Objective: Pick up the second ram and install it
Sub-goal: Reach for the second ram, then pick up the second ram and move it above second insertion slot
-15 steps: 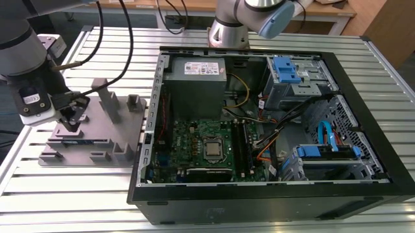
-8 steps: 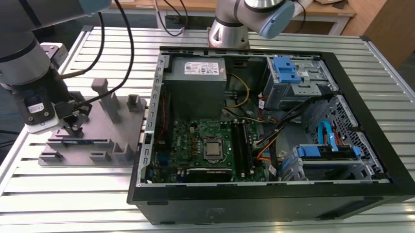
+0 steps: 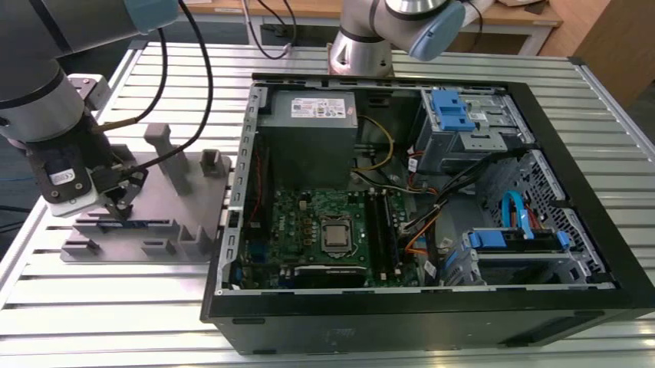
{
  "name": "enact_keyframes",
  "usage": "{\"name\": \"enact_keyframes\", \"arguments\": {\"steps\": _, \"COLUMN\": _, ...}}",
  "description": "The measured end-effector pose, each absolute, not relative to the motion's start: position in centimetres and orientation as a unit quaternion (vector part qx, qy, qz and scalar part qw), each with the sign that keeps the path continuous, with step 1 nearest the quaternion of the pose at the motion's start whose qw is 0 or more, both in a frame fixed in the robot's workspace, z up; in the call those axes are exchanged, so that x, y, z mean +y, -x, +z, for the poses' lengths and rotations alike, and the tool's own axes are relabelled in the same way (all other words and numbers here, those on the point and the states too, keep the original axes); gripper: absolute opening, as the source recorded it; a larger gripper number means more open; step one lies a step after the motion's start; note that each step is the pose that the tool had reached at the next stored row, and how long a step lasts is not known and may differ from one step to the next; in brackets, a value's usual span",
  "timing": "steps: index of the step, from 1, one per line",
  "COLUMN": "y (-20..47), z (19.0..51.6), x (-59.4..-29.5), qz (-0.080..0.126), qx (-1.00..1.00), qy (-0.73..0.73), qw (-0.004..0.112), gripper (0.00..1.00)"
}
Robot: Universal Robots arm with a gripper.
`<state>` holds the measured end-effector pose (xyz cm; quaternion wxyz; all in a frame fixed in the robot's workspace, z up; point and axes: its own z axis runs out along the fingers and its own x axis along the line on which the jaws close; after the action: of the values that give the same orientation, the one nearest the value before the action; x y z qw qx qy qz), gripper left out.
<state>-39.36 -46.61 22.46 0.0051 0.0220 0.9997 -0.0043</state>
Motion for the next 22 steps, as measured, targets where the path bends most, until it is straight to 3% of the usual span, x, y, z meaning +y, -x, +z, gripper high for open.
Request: {"name": "enact_keyframes", "arguments": {"steps": 22, "y": 39.36, "z": 22.42, "x": -46.6, "qz": -0.004, "qx": 0.999, "qy": 0.036, "qw": 0.005, "gripper": 0.1}}
